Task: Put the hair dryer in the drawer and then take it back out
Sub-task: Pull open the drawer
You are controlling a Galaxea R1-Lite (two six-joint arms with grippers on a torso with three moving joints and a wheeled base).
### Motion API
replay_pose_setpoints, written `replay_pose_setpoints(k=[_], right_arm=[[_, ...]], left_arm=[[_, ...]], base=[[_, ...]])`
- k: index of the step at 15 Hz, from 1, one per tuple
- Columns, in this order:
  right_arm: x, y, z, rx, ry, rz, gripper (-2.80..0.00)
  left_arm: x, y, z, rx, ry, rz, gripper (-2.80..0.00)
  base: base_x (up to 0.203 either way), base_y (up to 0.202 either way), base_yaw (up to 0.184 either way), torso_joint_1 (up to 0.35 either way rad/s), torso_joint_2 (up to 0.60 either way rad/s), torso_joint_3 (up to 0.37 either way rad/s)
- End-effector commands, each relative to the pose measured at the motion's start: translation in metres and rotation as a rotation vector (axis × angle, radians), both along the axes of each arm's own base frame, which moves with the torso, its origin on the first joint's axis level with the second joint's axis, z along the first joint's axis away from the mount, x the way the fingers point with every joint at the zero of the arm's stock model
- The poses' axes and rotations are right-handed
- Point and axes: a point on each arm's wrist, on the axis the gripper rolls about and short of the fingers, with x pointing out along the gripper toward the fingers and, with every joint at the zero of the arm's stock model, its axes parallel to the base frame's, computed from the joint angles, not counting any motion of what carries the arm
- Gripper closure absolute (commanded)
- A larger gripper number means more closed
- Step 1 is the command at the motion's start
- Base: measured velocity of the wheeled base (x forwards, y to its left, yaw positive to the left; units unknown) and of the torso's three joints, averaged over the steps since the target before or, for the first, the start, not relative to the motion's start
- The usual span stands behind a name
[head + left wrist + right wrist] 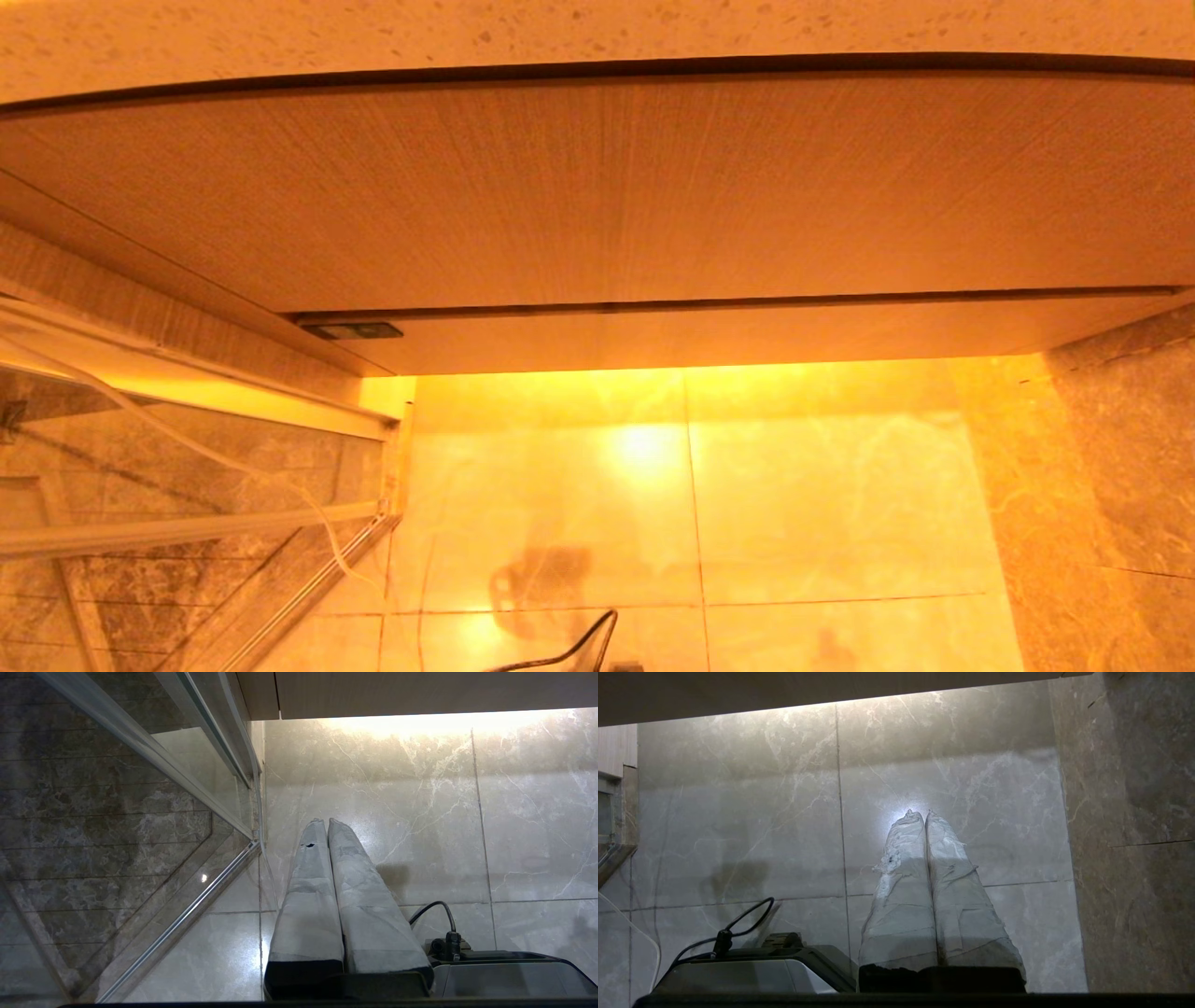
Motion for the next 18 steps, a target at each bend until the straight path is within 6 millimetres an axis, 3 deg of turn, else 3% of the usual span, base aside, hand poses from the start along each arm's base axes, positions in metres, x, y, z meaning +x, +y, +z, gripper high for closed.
replay_pose_setpoints(k=[1,11,14,18], right_arm=[[0.000,0.000,0.000,0.000,0.001,0.000,0.00],[-0.001,0.000,0.001,-0.059,0.012,0.004,0.00],[-0.019,0.001,0.035,-0.084,0.017,0.038,0.00],[-0.074,0.004,0.106,-0.124,0.056,0.176,0.00]], left_arm=[[0.000,0.000,0.000,0.000,0.000,0.000,0.00],[0.000,0.000,0.000,0.000,0.000,0.000,0.00],[0.000,0.000,0.000,0.000,0.000,0.000,0.00],[0.000,0.000,0.000,0.000,0.000,0.000,0.00]], base=[[0.000,0.000,0.000,0.000,0.00,0.000],[0.000,0.000,0.000,0.000,0.00,0.000],[0.000,0.000,0.000,0.000,0.00,0.000],[0.000,0.000,0.000,0.000,0.00,0.000]])
